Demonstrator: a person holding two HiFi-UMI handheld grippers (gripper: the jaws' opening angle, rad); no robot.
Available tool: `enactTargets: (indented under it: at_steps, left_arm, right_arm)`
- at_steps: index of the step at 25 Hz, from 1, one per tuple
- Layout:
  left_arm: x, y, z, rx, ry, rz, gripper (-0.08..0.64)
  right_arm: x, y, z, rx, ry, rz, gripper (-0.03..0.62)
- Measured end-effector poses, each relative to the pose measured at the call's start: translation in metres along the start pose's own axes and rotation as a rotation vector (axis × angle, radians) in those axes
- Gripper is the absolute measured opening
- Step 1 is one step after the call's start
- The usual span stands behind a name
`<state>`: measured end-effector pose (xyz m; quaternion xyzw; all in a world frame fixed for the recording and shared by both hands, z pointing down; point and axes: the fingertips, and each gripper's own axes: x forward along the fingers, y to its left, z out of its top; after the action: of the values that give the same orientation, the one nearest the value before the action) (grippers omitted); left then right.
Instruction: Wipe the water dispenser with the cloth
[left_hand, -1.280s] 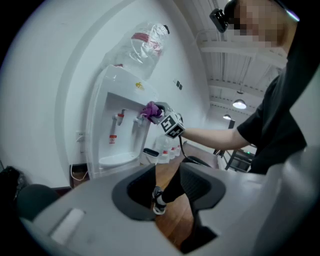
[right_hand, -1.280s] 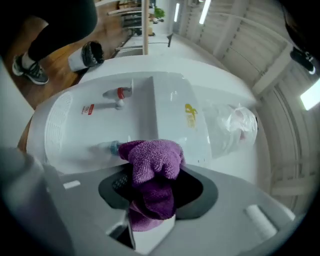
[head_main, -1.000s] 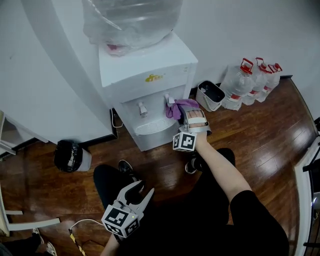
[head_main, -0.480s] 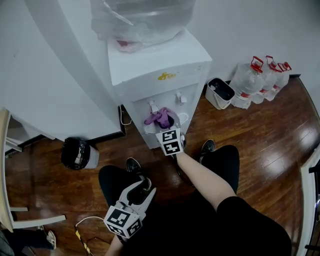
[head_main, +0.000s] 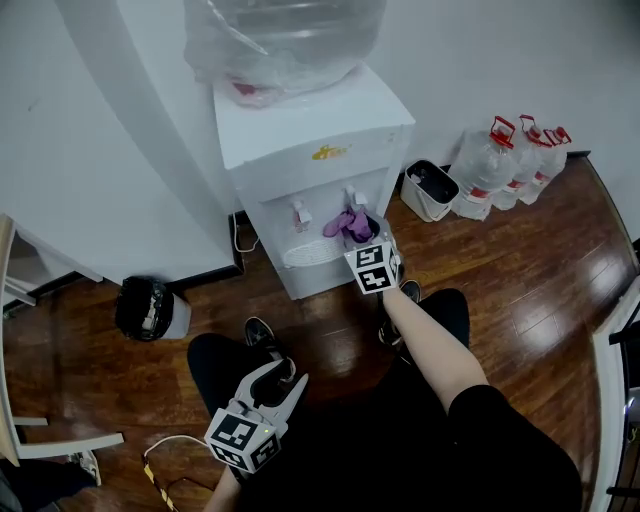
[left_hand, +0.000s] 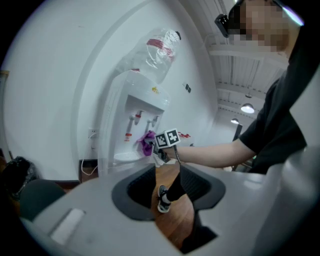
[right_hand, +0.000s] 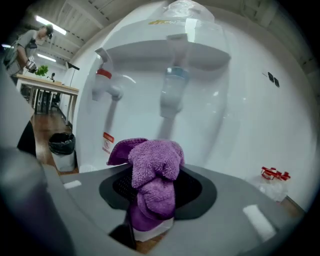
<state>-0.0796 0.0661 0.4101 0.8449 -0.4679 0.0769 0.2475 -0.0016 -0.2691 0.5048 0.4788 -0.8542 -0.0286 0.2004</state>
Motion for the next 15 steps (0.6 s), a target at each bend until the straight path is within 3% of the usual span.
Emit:
enactTargets:
  at_steps: [3,6,11,13,15]
  left_arm:
    - [0.002,-0.003,0.007,0.005,-0.007,-0.004,0.173]
    - [-0.002,-0.004,0.007,0.021,-0.018,0.002,0.173]
    - [-0.004,0.012,0.004,-0.049,-0.037,0.021,0.173]
    - [-0.001,0.028,0.0,-0.06,-0.036,0.028,0.173]
    - [-0.004,0.038,0.002,-0.077,-0.032,0.031,0.173]
  right_arm:
    - [-0.003,-0.018,-0.021,0.072,0.049,-0.04,0.173]
    - [0.007,0.027,-0.042,0.193,0.137,0.032,0.175]
    - [0.009,0.16,-0.011,0.148,0.104,0.282,0.175]
    - [0.019,0.17,-0.008,0.152,0.102,0.293,0.175]
    - [0.023,0.148,-0.026,0.178,0.14,0.25,0.175]
